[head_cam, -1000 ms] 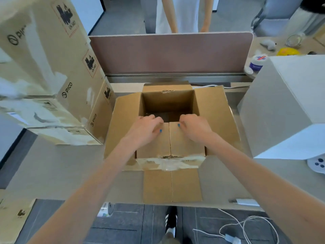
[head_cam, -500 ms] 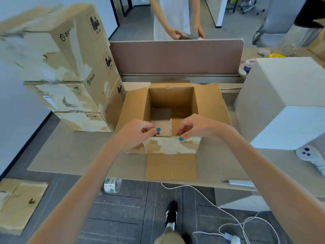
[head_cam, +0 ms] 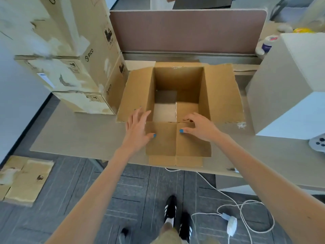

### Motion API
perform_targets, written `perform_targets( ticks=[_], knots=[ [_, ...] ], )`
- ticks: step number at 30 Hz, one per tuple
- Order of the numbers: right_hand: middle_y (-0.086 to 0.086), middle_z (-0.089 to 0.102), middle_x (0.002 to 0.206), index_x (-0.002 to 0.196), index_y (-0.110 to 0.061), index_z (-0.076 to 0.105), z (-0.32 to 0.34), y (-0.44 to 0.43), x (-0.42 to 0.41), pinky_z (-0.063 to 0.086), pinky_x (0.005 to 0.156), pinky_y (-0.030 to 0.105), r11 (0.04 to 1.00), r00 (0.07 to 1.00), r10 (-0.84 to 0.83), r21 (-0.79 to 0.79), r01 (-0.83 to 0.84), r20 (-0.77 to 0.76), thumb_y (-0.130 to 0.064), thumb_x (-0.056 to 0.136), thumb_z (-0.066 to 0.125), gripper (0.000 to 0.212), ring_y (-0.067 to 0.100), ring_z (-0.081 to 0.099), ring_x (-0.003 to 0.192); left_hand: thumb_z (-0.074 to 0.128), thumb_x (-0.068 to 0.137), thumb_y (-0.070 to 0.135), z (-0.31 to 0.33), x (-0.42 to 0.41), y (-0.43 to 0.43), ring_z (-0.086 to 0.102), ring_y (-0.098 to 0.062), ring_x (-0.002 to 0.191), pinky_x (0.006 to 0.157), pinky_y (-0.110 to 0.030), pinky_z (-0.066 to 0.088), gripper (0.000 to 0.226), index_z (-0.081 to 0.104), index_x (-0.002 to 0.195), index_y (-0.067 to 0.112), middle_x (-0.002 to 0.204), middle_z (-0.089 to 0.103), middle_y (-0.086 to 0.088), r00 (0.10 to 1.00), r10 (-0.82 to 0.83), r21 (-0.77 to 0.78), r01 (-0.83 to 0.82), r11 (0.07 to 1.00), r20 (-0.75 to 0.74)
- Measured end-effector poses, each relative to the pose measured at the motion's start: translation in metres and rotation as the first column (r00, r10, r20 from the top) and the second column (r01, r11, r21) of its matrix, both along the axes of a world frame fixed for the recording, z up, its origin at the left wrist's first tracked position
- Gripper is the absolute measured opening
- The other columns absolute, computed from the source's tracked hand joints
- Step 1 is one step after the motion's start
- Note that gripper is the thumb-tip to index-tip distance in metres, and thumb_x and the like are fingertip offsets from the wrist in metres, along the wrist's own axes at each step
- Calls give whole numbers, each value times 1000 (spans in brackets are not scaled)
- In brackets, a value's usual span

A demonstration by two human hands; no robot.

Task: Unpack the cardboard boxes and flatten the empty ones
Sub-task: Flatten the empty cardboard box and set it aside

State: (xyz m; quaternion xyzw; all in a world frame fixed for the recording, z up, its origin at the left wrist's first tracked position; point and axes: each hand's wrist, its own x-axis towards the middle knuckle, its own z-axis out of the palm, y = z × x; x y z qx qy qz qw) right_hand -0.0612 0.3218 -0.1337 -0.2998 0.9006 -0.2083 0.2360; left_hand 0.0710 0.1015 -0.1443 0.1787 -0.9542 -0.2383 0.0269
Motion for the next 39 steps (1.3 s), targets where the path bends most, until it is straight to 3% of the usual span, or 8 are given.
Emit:
perform_targets(
  ticks=[7, 12, 23, 26, 29, 32, 36, 39],
  knots=[
    [-2, 59, 129, 132, -23, 53, -14, -13, 5, 48, 92, 36, 998, 991, 52, -13, -54, -120, -30, 94, 60, 39, 20, 55, 116, 88, 71, 28, -31, -14, -7, 0, -29, 152, 123, -49, 4, 119, 7, 157, 15, 164, 6, -11, 982, 186, 77, -185, 980, -16],
    [-7, 56, 91, 90, -23, 52, -26, -18, 7, 36, 64, 25, 985, 966, 6, -164, -49, -257, -8, 91, 59, 17, 16, 53, 85, 86, 70, 42, -43, -19, -12, 24, -31, 144, 120, -50, 13, 112, 18, 156, 20, 157, 27, -8, 979, 202, 78, -200, 977, -16],
    [-2, 54, 86, 85, -9, 61, 2, -36, -3, 41, 69, 24, 930, 946, -29, -355, -92, -322, -1, 88, 63, 9, 13, 48, 80, 84, 75, 23, -26, -17, -26, 40, -8, 127, 116, -52, 27, 87, 35, 146, 36, 141, 45, 9, 947, 258, 442, -152, 884, -191],
    [2, 59, 87, 88, -8, 64, 18, -49, -11, 47, 72, 29, 922, 945, -11, -368, -117, -328, -2, 87, 65, 7, 15, 52, 82, 80, 74, 21, -11, -16, -34, 46, -5, 127, 111, -52, 37, 79, 41, 134, 54, 133, 52, 23, 914, 276, 527, -85, 845, -296],
    [3, 61, 90, 91, -7, 67, 35, -63, -15, 49, 73, 29, 914, 947, -13, -388, -118, -320, -2, 87, 65, 6, 16, 56, 84, 78, 80, 8, 8, -17, -38, 49, 9, 116, 108, -42, 44, 70, 46, 125, 51, 116, 54, 37, 879, 313, 581, -51, 812, -360],
    [3, 63, 92, 92, -8, 68, 48, -73, -20, 52, 76, 27, 903, 952, -37, -418, -99, -305, -5, 89, 65, 6, 14, 57, 85, 74, 85, 6, 25, -20, -41, 50, 5, 113, 104, -42, 47, 60, 47, 121, 46, 116, 56, 27, 861, 311, 581, -22, 814, -403],
    [5, 65, 95, 94, -8, 68, 60, -80, -28, 51, 77, 23, 898, 956, -75, -435, -59, -284, -8, 89, 65, 5, 14, 58, 87, 68, 86, 1, 42, -29, -46, 55, -20, 112, 97, -52, 49, 60, 51, 113, 52, 113, 61, 14, 838, 318, 549, -27, 835, -443],
    [0, 61, 92, 90, -11, 61, 65, -89, -36, 52, 75, 21, 885, 959, -120, -465, -13, -255, -9, 88, 67, 7, 13, 55, 83, 67, 87, 4, 46, -37, -49, 58, -23, 103, 88, -54, 51, 45, 54, 108, 41, 105, 62, 11, 814, 355, 542, -59, 838, -460]
  ],
)
